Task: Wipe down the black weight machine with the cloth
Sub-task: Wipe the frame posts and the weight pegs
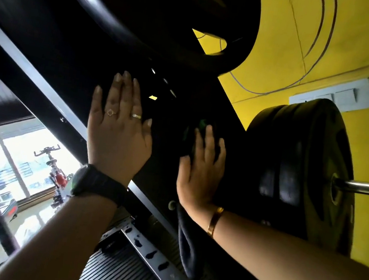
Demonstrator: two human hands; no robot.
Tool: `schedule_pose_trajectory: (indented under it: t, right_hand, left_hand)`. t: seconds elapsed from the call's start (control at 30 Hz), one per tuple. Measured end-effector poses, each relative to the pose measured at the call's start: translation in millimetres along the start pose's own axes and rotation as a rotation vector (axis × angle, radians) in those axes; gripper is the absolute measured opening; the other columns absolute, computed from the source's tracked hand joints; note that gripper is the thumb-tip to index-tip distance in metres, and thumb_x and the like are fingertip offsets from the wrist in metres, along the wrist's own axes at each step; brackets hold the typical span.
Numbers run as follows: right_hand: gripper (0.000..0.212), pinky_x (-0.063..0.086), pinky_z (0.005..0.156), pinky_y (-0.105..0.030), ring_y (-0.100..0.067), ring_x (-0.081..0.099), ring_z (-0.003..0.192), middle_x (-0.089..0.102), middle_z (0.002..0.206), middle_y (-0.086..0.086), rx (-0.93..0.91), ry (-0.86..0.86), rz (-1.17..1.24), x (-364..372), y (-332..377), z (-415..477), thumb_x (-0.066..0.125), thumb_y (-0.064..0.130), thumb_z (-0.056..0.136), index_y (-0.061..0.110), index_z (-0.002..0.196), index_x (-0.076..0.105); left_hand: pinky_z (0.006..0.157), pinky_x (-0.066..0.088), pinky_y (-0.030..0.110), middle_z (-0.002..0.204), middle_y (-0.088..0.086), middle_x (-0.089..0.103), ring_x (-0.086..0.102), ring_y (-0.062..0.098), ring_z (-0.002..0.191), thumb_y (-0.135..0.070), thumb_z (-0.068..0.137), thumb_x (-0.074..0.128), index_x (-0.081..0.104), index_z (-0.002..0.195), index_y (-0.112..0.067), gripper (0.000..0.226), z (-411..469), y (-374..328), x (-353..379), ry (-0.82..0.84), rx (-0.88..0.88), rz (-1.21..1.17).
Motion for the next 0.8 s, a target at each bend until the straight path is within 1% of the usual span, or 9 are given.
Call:
schedule_pose_trajectory:
  t: [0.1,0.23,0.3,0.37,0.5,0.6,0.67,0.73,0.8]
  right_hand:
    - [0.047,0.027,0.109,-0.039,-0.035,0.036,0.132,0.048,0.144,-0.016,0.04,-0.095,0.083,-6.3,-24.7,2.1,0.032,0.026,0.097,0.001,0.123,0.063]
    - [0.035,0.029,0.106,-0.018,-0.038,0.054,0.119,0.056,0.128,-0.03,0.362,-0.227,0.193,-17.5,-65.0,-6.4,0.049,0.009,0.096,-0.011,0.124,0.056]
    - [0.033,0.031,0.1,-0.017,-0.039,0.062,0.107,0.063,0.115,-0.03,0.444,-0.277,0.15,-24.7,-70.6,-19.9,0.058,0.007,0.092,-0.012,0.119,0.059]
    - [0.039,0.027,0.103,-0.015,-0.038,0.059,0.112,0.057,0.127,-0.028,0.374,-0.189,0.078,-24.1,-60.7,-32.9,0.055,0.013,0.093,-0.008,0.126,0.056]
    - [0.053,0.033,0.107,-0.04,-0.035,0.04,0.13,0.035,0.151,-0.009,-0.08,0.068,-0.049,-13.0,-46.8,-71.0,0.042,0.021,0.085,0.019,0.138,0.048]
    - [0.048,0.025,0.112,-0.016,-0.004,0.024,0.142,0.027,0.15,-0.009,-0.099,0.144,0.125,-17.0,-73.8,-87.5,0.045,0.01,0.09,0.012,0.138,0.048]
    - [0.042,0.024,0.102,-0.001,0.003,0.036,0.133,0.042,0.142,-0.014,0.068,0.164,0.09,-19.7,-101.5,-100.0,0.047,0.002,0.092,-0.005,0.134,0.051]
    - [0.039,0.036,0.101,-0.016,-0.027,0.058,0.117,0.061,0.121,-0.026,0.284,0.087,-0.064,-28.2,-125.5,-112.1,0.045,0.016,0.096,-0.01,0.121,0.059]
    - [0.044,0.041,0.101,-0.04,-0.042,0.06,0.112,0.063,0.117,-0.029,0.441,0.021,-0.209,-34.2,-127.6,-113.0,0.043,0.029,0.097,-0.005,0.118,0.062]
  left_hand:
    - [0.118,-0.007,0.041,0.157,0.024,0.021,0.018,0.033,0.147,-0.029,0.1,0.032,0.018,0.15,0.004,0.062,-18.8,-13.5,2.6,0.019,-0.08,0.005]
    - [0.117,-0.01,0.041,0.158,0.026,0.014,0.011,0.035,0.148,-0.033,0.1,0.033,0.014,0.151,0.006,0.066,-33.3,-29.2,8.3,0.075,-0.137,-0.016]
    - [0.117,-0.009,0.041,0.157,0.027,0.017,0.014,0.035,0.147,-0.034,0.099,0.032,0.016,0.149,0.007,0.067,-44.3,-46.9,11.0,0.099,-0.081,-0.04]
    - [0.118,-0.006,0.041,0.155,0.026,0.023,0.02,0.034,0.146,-0.033,0.098,0.032,0.02,0.148,0.007,0.066,-57.0,-62.9,12.8,0.106,-0.002,-0.061]
    - [0.118,-0.002,0.04,0.153,0.026,0.028,0.026,0.034,0.144,-0.031,0.099,0.03,0.027,0.147,0.006,0.061,-64.5,-65.8,11.4,0.07,0.037,-0.084]
    - [0.119,0.001,0.04,0.152,0.025,0.031,0.027,0.033,0.143,-0.03,0.1,0.029,0.034,0.146,0.005,0.058,-72.5,-72.4,9.5,0.046,0.092,-0.086]
    - [0.119,0.001,0.039,0.152,0.025,0.031,0.028,0.033,0.143,-0.03,0.101,0.029,0.033,0.146,0.005,0.057,-80.6,-76.5,10.4,0.056,0.109,-0.091]
    - [0.119,0.001,0.039,0.153,0.024,0.031,0.028,0.032,0.143,-0.03,0.101,0.028,0.031,0.147,0.005,0.058,-87.6,-79.5,11.0,0.068,0.108,-0.101]
    - [0.119,0.001,0.038,0.153,0.024,0.031,0.028,0.031,0.143,-0.031,0.102,0.026,0.029,0.147,0.006,0.058,-92.4,-82.2,11.1,0.068,0.108,-0.093]
Point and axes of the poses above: each hand's wrist, its own z-axis towards the middle knuckle, its own x-axis out of the palm, y = z × x, the point moved 10 cm from there along z, towards the middle knuckle
